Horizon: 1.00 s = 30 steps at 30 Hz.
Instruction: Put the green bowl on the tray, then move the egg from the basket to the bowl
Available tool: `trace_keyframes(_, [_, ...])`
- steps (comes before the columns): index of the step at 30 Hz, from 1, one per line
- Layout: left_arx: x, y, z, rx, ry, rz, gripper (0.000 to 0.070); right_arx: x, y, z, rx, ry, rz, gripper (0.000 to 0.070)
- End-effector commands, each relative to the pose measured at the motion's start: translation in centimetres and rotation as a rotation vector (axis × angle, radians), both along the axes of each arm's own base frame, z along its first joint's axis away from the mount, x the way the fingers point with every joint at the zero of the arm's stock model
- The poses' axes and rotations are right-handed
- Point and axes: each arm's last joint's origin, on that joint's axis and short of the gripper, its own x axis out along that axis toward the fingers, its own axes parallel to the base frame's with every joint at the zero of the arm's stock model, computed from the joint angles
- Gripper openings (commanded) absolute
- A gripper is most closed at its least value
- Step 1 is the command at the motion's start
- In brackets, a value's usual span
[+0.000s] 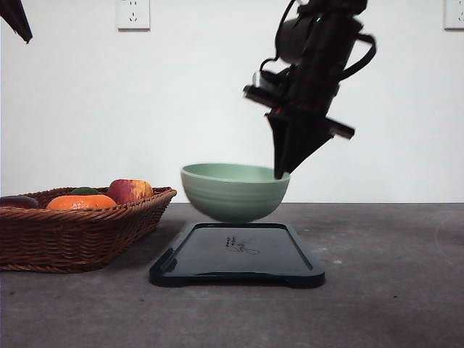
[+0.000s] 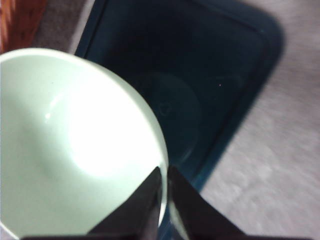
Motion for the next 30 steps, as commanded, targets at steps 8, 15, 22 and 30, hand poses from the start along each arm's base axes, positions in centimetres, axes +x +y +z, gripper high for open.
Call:
trace_keyframes(8, [0.3, -0.1, 0.7, -0.007, -0.024, -0.006, 0.0501, 1.1, 0.8, -2.4, -0.019, 0.052, 0.002, 0.0035])
trace_keyframes(15, [0.3, -0.1, 0.7, -0.007, -0.023, -0.006, 0.0501, 0.8, 0.7, -1.3, -0.022, 0.058, 0.0, 0.0209])
trace_keyframes(22, [0.5, -0.1, 0.5, -0.006, -0.016, -0.006, 0.0501, -0.8, -0.1, 3.6, -0.046, -0.093, -0.018, 0.0208])
trace_keyframes(30, [0.6, -0.1, 0.5, -0.006, -0.015, -0.006, 0.0501, -4.9, -2.0, 4.1, -0.028, -0.311, -0.056, 0.0207])
